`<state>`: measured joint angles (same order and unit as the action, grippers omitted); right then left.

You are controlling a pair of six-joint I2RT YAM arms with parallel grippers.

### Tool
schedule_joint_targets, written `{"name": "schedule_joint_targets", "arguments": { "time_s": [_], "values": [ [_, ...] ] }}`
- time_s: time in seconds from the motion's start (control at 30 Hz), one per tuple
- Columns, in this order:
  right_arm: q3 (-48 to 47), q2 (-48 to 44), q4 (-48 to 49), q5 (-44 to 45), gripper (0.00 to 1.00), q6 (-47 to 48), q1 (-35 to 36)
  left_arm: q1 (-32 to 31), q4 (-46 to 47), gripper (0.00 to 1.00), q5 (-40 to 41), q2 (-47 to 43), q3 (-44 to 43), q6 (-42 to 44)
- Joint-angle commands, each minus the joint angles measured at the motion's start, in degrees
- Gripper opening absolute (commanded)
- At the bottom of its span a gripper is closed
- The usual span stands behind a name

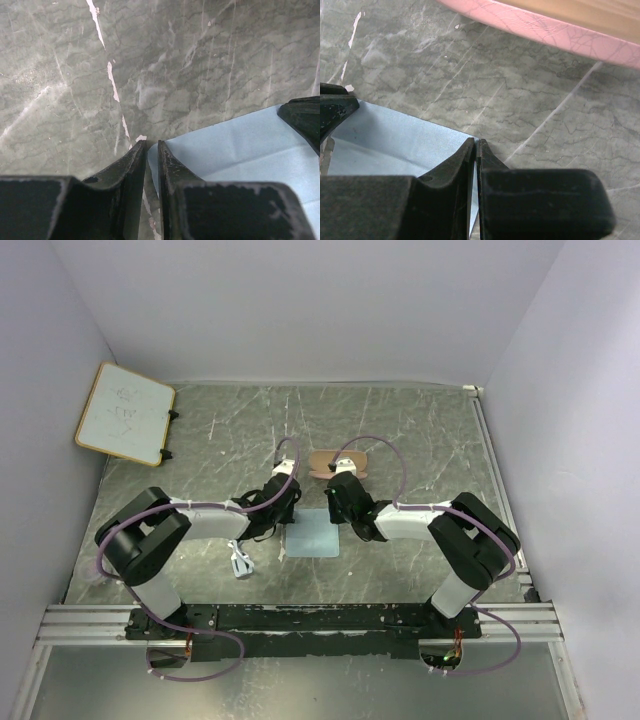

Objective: Organize the sunglasses
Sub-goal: Fold the glasses cleaning cloth at the center of the board.

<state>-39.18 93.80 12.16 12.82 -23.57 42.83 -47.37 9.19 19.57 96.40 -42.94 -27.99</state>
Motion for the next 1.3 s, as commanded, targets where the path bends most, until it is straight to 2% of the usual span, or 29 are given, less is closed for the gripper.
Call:
{"name": "schedule_joint_targets", "arguments": {
  "time_s": [0.0,0.1,0.33,0.53,0.6,0.9,1.27],
  "values": [
    [0.55,0.77,0.15,-0.18,0.06,-0.61,-0.2,-0.4,-3.56,0.26,0.49,2.08,-0.44,-0.73],
    [0.51,0.81,0.12,-0.25,0.06,-0.62,-0.2,-0.36,-3.48,0.25,0.49,2.38,-0.36,-0.75],
    [0.51,0.72,0.01,-0.25,0.05,-0.55,-0.17,-0.51,-3.39,0.15,-0.29,2.87,-0.67,-0.74],
    [0.35,0.9,0.05,-0.34,0.05,-0.56,-0.17,-0.76,-5.31,0.31,1.78,2.59,-1.28,-1.12],
    [0.33,0.98,0.14,-0.43,0.05,-0.53,-0.19,-0.73,-6.23,0.34,2.68,2.13,-1.28,-1.35],
    [0.55,0.91,0.28,-0.38,0.05,-0.46,-0.2,-0.56,-6.35,0.34,3.58,0.73,0.1,-1.95],
    [0.52,1.24,0.49,-0.47,0.05,-0.56,-0.19,-0.22,-6.29,0.31,1.34,0.51,1.06,-2.31]
  ]
}}
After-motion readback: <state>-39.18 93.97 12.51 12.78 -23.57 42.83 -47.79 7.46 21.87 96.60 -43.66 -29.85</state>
